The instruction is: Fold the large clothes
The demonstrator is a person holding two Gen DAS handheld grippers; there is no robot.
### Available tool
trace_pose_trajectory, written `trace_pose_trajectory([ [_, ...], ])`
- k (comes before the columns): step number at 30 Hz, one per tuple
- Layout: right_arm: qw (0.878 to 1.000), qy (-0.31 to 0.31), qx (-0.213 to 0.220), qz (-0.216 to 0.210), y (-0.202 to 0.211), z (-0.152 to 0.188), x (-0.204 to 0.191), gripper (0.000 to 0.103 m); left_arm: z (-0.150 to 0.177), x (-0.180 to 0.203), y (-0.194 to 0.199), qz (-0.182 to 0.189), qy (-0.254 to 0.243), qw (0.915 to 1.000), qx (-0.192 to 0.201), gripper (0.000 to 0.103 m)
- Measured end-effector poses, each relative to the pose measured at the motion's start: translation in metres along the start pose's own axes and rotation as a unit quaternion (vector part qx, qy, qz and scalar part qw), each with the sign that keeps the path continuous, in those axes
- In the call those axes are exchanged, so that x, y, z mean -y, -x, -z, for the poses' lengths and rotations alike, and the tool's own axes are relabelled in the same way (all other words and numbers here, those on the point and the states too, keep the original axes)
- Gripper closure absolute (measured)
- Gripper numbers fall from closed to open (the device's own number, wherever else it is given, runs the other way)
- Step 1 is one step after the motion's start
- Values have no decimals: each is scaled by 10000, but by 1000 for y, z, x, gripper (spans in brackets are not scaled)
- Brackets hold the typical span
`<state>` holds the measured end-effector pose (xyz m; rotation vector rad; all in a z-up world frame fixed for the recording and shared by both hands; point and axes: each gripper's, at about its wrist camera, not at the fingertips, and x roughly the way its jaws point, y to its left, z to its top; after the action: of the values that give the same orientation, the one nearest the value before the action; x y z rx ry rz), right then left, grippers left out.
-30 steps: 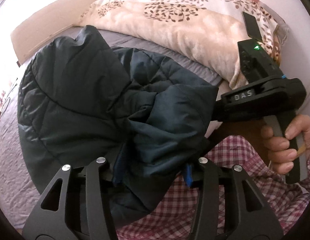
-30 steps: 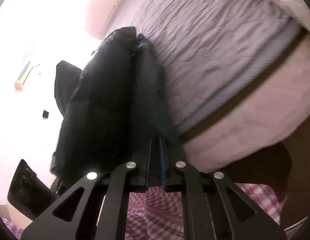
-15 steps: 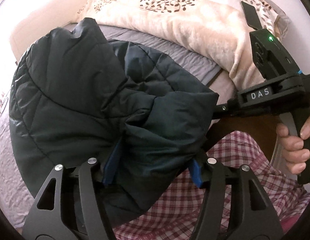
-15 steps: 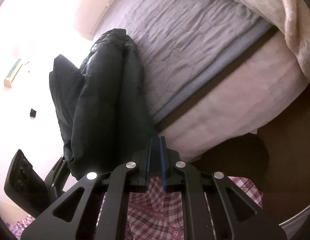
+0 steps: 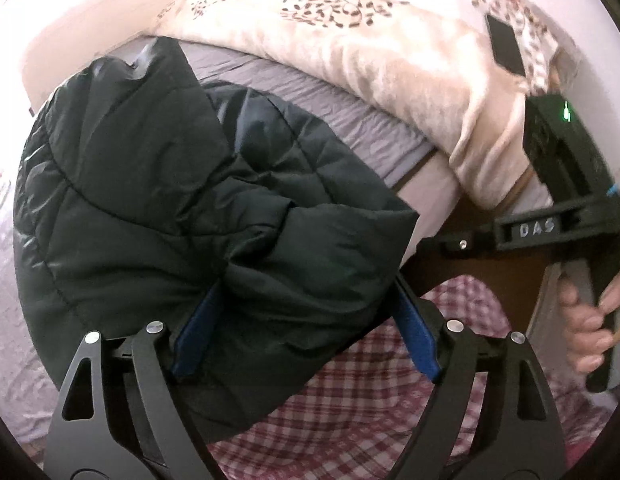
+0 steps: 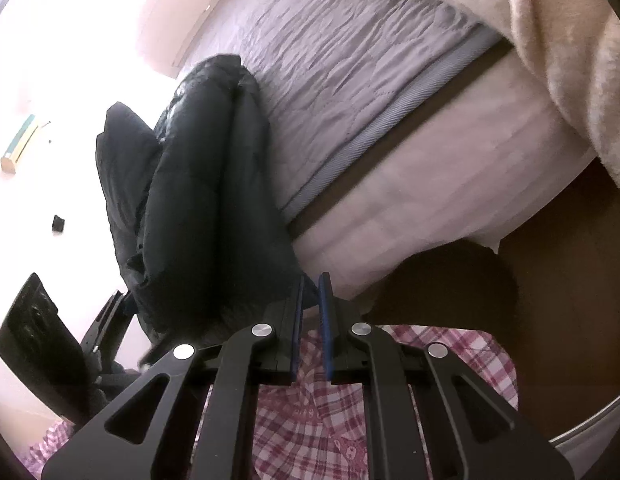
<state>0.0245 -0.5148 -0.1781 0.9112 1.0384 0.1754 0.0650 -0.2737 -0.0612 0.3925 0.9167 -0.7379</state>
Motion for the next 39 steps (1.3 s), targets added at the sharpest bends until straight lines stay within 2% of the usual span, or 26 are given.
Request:
trace_pose_trajectory([
  [4, 9998, 25, 178, 35, 11, 5, -5, 92, 3, -4, 23, 217, 151, 9995, 180, 23],
  [9, 9983, 204, 446, 305, 27, 13, -27, 92, 10, -7, 69, 259, 56, 9964, 802, 21],
  [10, 9978, 224, 524, 340, 30, 14, -32, 77, 12, -10, 78, 213, 63, 9955, 917, 21],
  [11, 9972, 232, 600, 377, 34, 16, -36, 53, 14, -13, 84, 185, 85, 9948, 994, 21],
  [12, 9956, 255, 784, 444, 40, 18, -42, 44, 17, -19, 93, 134, 153, 9937, 1106, 21],
  [14, 9900, 524, 1208, 500, 53, 24, -61, 41, 25, -34, 107, 9, 351, 9912, 1277, 21],
  [17, 9838, 904, 1424, 608, 61, 29, -87, 41, 39, -56, 120, -204, 717, 9869, 1432, 21],
  [21, 9783, 1341, 1417, 694, 56, 36, -121, 41, 65, -96, 131, -480, 1498, 9762, 1493, 21],
  [23, 9755, 1539, 1384, 749, 48, 42, -138, 34, 80, -112, 133, -583, 1851, 9700, 1466, 21],
  [26, 9700, 1874, 1295, 848, 36, 48, -159, 33, 99, -128, 137, -764, 2275, 9603, 1421, 21],
  [28, 9605, 2171, 1378, 1064, 31, 51, -174, 30, 110, -141, 140, -908, 2577, 9511, 1438, 21],
  [31, 9512, 2480, 1482, 1080, 33, 53, -185, 21, 125, -161, 144, -1030, 3063, 9344, 1498, 21],
  [34, 9433, 2640, 1584, 1240, 37, 51, -187, 21, 139, -176, 138, -992, 3469, 9218, 1421, 21],
  [36, 9420, 2746, 1443, 1283, 34, 47, -187, 38, 145, -181, 131, -903, 3631, 9181, 1309, 21],
  [37, 9434, 2754, 1320, 1290, 30, 45, -187, 53, 146, -182, 128, -839, 3657, 9182, 1267, 24],
  [38, 9465, 2711, 1202, 1269, 26, 43, -186, 63, 145, -181, 126, -794, 3648, 9192, 1253, 27],
  [39, 9499, 2692, 1093, 1152, 23, 43, -185, 68, 143, -180, 123, -700, 3589, 9224, 1247, 30],
])
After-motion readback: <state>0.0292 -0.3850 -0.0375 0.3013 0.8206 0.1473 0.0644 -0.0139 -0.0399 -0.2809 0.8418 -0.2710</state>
